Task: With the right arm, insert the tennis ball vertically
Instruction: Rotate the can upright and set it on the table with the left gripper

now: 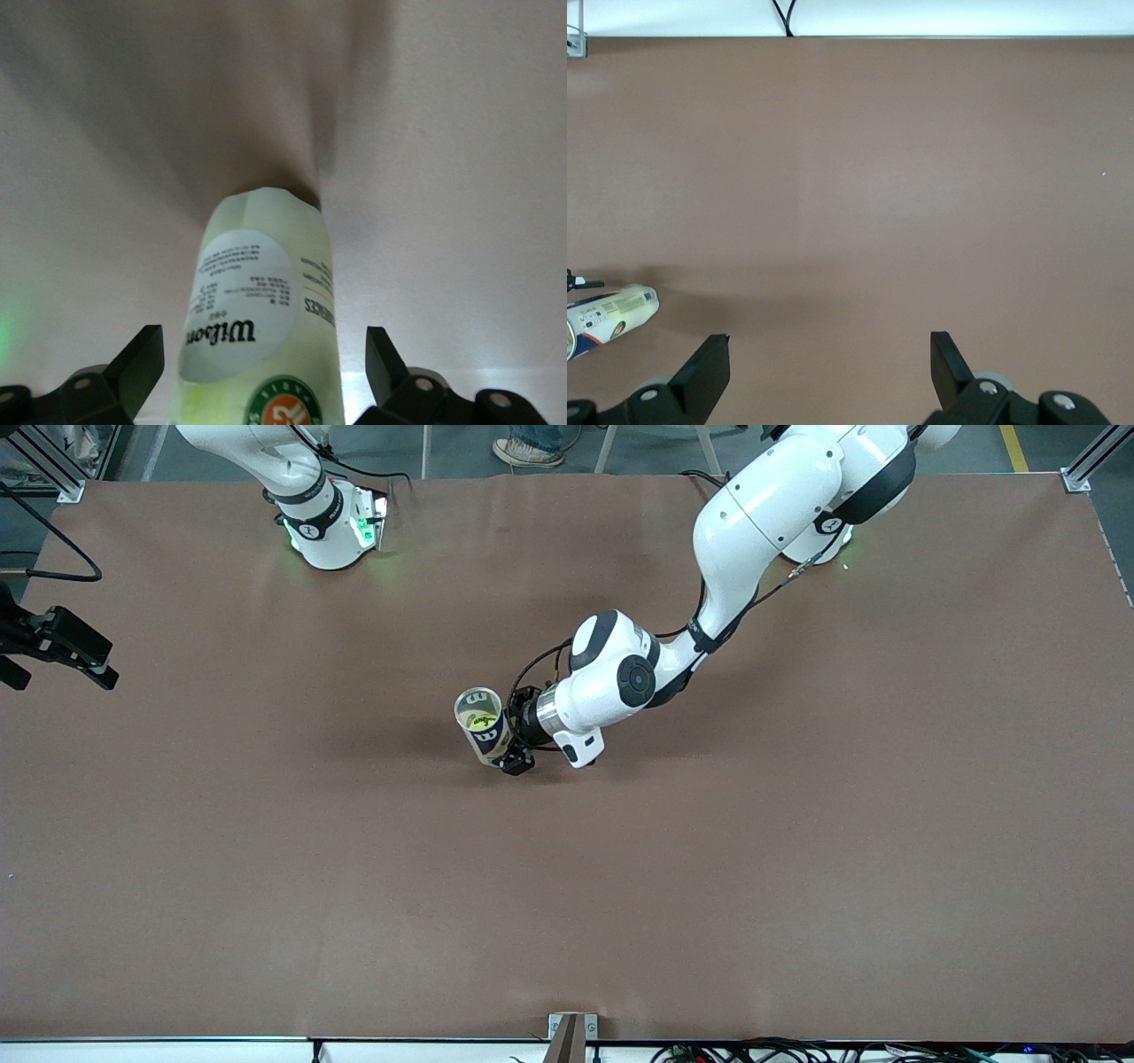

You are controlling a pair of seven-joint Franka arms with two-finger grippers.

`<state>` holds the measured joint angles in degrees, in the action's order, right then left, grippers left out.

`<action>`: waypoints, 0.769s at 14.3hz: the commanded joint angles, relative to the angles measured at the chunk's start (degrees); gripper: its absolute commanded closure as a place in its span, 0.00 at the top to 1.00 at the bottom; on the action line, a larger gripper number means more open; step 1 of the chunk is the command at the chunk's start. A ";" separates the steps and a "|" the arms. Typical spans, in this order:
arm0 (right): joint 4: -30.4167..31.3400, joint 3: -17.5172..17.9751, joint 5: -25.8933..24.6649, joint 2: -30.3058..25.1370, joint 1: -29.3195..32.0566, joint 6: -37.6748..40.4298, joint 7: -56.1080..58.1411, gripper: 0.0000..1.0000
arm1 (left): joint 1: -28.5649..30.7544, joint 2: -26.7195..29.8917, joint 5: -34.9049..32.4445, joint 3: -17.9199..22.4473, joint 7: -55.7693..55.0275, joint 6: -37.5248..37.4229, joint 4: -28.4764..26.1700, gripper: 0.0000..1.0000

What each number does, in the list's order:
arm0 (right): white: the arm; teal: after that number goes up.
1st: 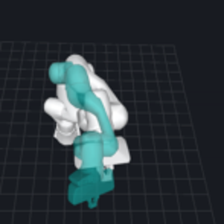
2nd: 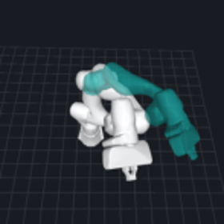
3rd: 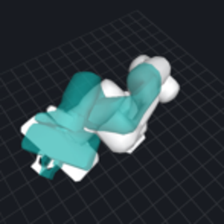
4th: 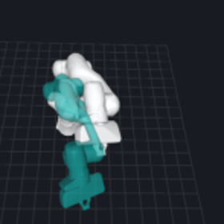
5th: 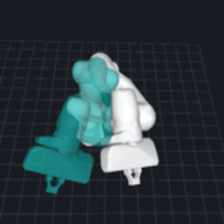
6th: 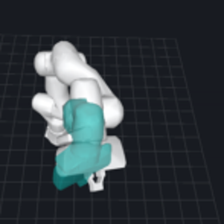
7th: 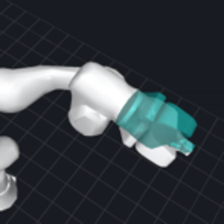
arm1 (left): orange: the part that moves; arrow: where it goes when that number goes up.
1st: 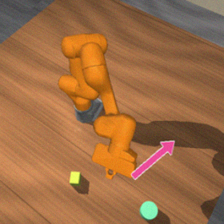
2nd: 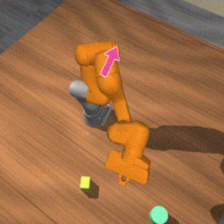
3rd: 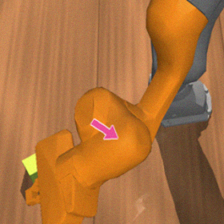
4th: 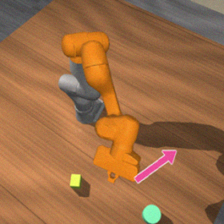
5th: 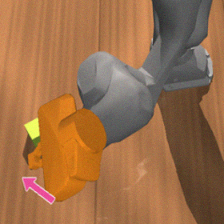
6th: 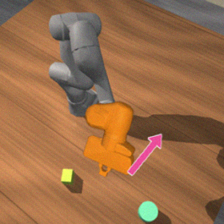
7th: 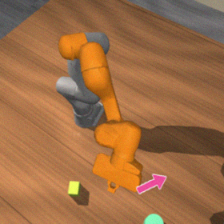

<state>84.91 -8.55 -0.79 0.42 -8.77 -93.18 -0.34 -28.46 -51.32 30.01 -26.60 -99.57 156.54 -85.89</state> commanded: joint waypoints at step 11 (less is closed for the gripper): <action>2.18 -0.59 -0.17 -1.82 0.60 2.04 0.25 1.00 | 12.35 9.90 0.31 -2.23 12.80 -13.94 -8.94 1.00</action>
<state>84.74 -9.39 -0.81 0.34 -8.46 -90.53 -0.31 -19.97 -46.91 30.01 -28.47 -90.13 147.84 -90.28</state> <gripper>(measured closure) 0.000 0.000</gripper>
